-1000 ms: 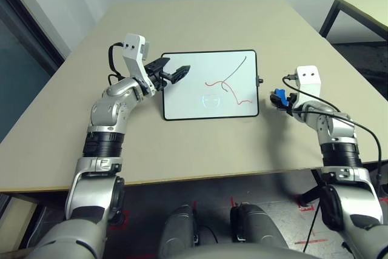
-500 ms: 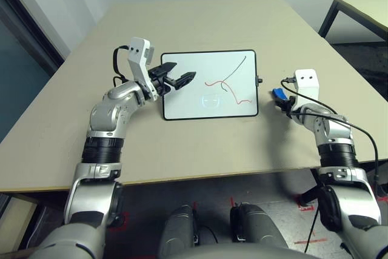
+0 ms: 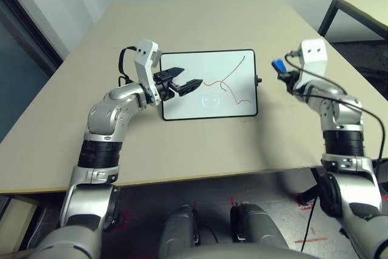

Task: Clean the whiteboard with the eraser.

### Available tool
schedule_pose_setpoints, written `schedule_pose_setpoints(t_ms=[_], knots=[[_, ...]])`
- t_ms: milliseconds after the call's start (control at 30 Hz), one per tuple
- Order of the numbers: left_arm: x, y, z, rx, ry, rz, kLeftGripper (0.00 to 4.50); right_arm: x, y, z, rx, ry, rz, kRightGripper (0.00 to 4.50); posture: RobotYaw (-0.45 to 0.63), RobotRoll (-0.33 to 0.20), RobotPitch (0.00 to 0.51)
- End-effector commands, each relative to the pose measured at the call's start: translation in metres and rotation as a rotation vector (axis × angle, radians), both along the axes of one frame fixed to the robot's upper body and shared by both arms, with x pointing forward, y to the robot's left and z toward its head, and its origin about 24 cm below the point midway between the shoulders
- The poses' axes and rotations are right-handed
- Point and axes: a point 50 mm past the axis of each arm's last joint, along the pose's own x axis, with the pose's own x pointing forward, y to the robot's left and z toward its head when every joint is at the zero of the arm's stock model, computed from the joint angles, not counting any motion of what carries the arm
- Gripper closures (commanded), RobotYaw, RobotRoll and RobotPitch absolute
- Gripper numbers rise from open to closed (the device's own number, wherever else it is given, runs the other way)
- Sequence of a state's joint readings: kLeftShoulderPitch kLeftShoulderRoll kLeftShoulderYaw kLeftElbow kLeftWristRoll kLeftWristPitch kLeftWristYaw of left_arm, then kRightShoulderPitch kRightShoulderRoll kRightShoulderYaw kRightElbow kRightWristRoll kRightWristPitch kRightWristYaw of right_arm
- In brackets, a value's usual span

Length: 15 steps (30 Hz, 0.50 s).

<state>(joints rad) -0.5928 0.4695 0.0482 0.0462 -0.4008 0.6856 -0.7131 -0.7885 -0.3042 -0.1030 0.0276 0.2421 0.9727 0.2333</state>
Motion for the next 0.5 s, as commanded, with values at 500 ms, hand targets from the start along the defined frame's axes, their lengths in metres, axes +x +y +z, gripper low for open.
schedule_pose_setpoints(t_ms=[500], knots=[[-0.007, -0.005, 0.0, 0.01, 0.023, -0.023, 0.0, -0.001, 0.038, -0.036, -0.058, 0.145, 0.134, 3.83, -0.09, 0.0, 0.044]])
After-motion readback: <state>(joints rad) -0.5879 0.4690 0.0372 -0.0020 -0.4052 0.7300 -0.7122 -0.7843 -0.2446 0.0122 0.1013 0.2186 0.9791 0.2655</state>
